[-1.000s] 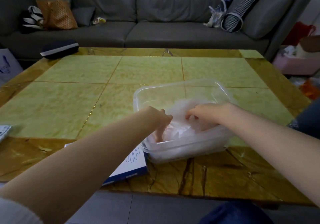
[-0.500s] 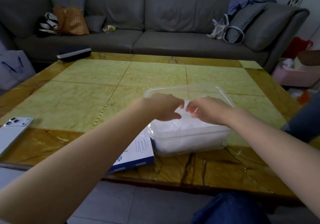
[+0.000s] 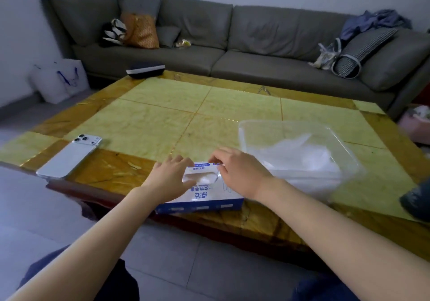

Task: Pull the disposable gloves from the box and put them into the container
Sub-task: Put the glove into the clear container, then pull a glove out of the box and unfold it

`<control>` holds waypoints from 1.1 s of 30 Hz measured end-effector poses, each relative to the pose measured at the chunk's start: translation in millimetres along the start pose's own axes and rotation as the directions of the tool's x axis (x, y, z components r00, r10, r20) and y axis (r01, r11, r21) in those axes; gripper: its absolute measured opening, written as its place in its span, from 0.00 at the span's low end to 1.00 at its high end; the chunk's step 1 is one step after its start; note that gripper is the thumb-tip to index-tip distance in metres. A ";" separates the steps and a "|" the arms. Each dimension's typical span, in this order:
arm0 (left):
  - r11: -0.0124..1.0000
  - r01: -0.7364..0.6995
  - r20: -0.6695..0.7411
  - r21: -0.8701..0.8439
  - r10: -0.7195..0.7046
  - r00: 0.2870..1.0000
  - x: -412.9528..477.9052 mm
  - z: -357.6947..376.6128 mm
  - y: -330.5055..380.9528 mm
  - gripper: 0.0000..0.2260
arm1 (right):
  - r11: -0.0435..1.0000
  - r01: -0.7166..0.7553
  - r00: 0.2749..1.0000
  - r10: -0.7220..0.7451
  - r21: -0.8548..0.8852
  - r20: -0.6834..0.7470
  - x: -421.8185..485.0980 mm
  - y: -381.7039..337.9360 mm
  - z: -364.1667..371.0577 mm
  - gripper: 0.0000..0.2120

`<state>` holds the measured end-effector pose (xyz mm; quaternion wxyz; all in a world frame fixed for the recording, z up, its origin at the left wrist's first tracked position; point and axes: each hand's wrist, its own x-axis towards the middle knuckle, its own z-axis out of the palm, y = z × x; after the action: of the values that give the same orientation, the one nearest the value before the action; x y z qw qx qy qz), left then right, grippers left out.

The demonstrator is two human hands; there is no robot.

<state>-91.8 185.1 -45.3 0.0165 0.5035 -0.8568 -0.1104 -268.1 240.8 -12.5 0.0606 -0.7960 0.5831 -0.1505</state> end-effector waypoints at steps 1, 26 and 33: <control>1.000 0.019 0.029 -0.009 -0.018 0.999 -3.9 6.4 -3.7 0.21 | 1.000 -0.011 0.999 0.012 -0.020 0.042 2.4 -3.6 8.6 0.14; 0.991 0.024 -0.107 -0.129 -0.038 0.994 -8.4 35.5 -13.5 0.24 | 0.949 -0.316 0.925 0.312 -0.019 0.218 36.9 -24.8 48.7 0.09; 0.987 0.007 -0.161 -0.160 -0.033 0.986 -14.1 41.7 -14.9 0.23 | 0.928 -0.369 0.907 0.370 -0.043 0.198 41.7 -38.8 71.8 0.10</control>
<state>-77.8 197.5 -87.9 0.1256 0.5163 -0.8360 -0.1372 -199.0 207.8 -62.9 0.1452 -0.6824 0.7145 -0.0529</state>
